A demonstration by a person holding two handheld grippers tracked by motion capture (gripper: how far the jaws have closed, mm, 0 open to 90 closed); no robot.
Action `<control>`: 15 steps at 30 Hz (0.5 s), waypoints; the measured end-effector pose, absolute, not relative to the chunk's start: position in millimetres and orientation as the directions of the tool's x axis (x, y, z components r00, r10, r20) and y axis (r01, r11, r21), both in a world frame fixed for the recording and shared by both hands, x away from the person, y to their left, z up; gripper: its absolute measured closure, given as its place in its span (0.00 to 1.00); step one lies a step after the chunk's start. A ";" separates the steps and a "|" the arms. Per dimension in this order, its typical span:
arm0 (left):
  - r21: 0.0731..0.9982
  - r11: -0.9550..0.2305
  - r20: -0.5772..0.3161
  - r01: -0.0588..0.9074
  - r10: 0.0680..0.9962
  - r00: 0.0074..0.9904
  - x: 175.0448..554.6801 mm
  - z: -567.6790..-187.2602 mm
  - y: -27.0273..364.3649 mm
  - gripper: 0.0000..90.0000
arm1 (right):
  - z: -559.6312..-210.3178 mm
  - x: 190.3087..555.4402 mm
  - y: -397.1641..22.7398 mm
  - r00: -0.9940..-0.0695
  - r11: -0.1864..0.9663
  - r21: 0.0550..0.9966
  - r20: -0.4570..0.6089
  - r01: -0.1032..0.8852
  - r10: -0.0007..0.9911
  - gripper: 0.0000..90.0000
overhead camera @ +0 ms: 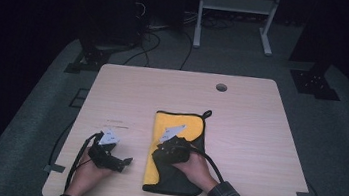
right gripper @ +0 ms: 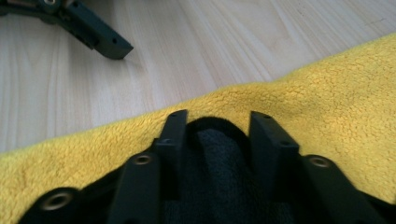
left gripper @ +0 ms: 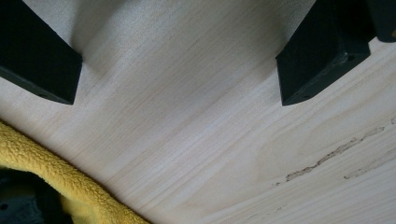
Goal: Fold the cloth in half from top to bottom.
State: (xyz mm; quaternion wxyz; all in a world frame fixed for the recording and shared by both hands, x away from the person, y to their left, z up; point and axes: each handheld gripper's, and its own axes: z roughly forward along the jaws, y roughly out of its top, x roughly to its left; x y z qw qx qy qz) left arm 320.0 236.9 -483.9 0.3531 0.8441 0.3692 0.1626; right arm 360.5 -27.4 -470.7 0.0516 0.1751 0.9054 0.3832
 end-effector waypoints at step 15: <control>0.715 -0.481 0.015 0.508 0.737 0.676 320.0 -483.8 237.1 0.00 | -444.6 348.3 -62.4 -0.936 0.586 0.760 0.083 0.281 0.341 0.89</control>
